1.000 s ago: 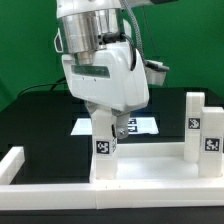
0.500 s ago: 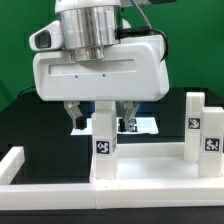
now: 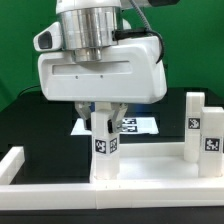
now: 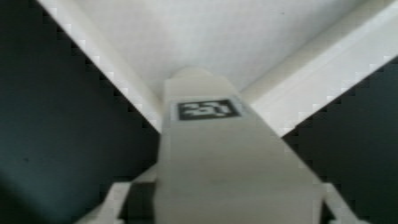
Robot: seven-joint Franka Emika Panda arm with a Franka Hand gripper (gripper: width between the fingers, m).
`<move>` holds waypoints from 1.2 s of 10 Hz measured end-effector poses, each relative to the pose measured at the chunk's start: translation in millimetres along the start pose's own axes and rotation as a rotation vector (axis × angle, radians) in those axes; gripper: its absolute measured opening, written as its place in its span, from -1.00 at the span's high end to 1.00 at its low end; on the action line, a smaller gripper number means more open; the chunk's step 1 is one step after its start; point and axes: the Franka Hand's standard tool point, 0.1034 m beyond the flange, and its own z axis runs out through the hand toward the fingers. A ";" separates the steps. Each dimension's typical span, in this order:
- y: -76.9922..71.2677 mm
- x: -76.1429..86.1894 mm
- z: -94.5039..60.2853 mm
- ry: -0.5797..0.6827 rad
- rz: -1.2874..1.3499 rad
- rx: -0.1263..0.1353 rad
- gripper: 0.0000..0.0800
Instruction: Assemble desk
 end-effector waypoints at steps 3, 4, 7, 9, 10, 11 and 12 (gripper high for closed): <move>1.7 1.1 -0.1 -0.001 0.227 0.001 0.27; 3.9 2.1 -0.3 -0.006 0.340 0.005 0.27; 6.4 1.0 0.2 -0.058 0.819 0.038 0.27; 3.9 -0.8 0.1 -0.073 1.019 0.038 0.27; 3.7 -0.6 -0.2 -0.073 1.093 0.035 0.27; 3.6 -0.8 -0.2 -0.072 1.124 0.033 0.27; 3.8 -0.8 -0.2 -0.070 1.145 0.030 0.26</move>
Offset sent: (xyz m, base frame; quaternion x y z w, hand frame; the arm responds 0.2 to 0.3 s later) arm -0.0008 -0.0091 0.0030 0.0041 -0.0068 0.2810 0.9597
